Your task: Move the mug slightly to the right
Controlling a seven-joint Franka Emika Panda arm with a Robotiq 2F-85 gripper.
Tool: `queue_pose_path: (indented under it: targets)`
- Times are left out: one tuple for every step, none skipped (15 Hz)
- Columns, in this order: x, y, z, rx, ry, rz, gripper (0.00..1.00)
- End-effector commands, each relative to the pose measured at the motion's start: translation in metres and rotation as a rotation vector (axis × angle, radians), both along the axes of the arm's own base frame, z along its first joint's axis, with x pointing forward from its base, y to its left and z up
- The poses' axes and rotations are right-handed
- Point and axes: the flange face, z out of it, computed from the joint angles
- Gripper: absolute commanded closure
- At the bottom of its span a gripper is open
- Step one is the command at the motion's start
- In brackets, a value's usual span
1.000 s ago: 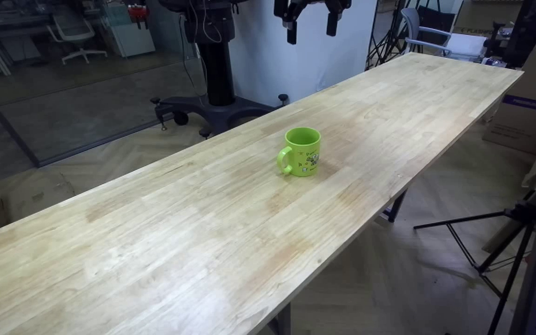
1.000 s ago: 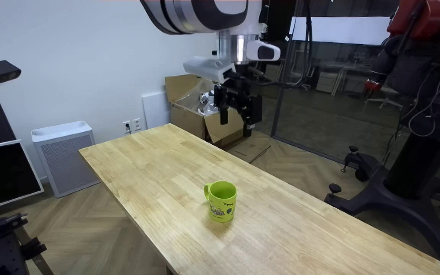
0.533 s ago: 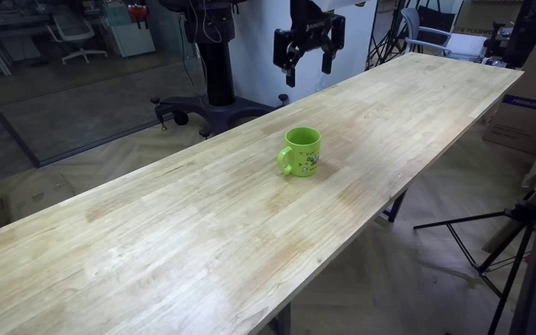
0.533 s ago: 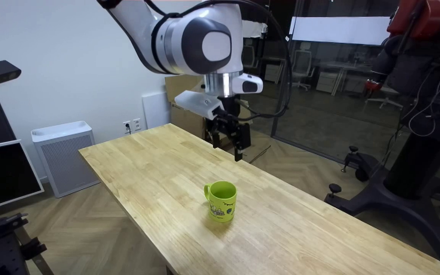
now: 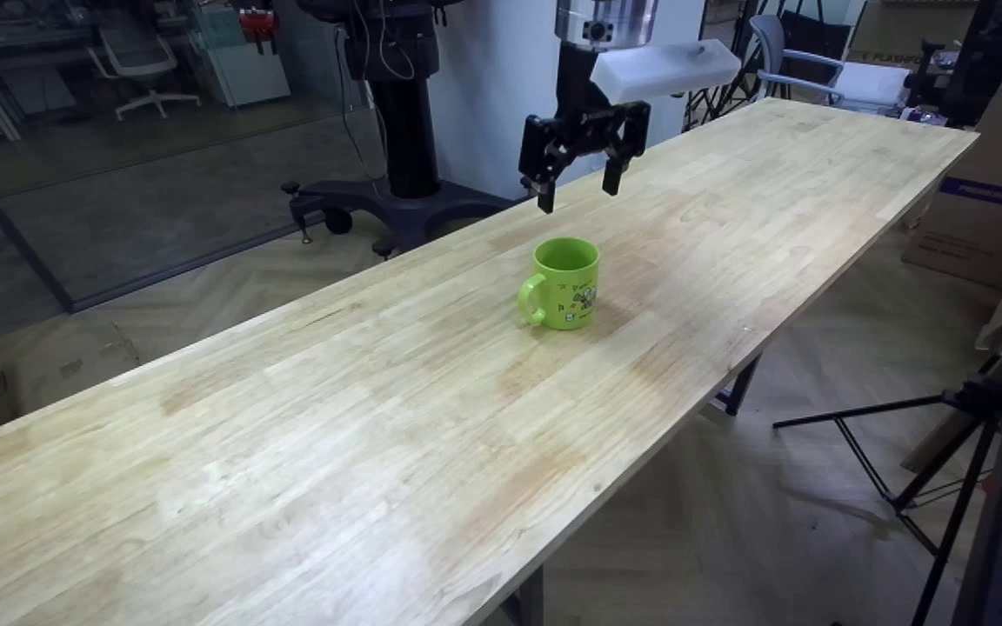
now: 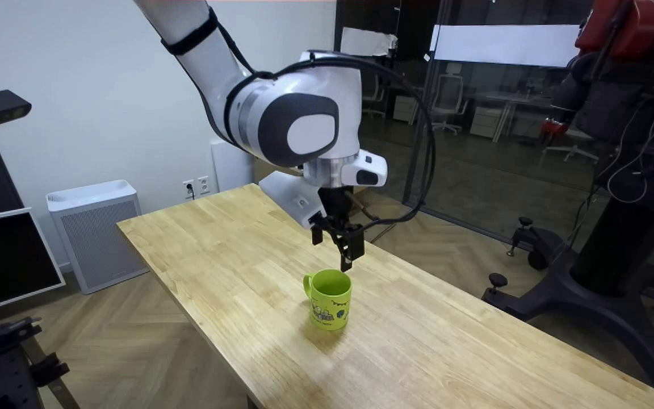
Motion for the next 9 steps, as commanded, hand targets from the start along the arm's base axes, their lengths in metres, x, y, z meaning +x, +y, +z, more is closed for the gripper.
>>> queue_pose_path:
  targets:
    - [-0.008, -0.015, -0.014, 0.048, -0.011, -0.045, 0.0]
    - [-0.009, -0.02, -0.018, 0.06, 0.004, -0.056, 0.0]
    - [-0.01, -0.023, -0.021, 0.069, 0.028, -0.056, 0.0]
    - [-0.009, -0.018, -0.019, 0.045, 0.017, -0.046, 0.0]
    - [-0.011, -0.022, -0.022, 0.05, 0.025, -0.05, 0.0]
    - [-0.011, -0.024, -0.024, 0.052, 0.029, -0.052, 0.0]
    - [-0.012, -0.025, -0.025, 0.052, 0.03, -0.053, 0.0]
    - [-0.009, -0.024, -0.024, 0.05, 0.028, -0.053, 0.0]
    - [-0.006, -0.029, -0.026, 0.06, 0.036, -0.073, 0.0]
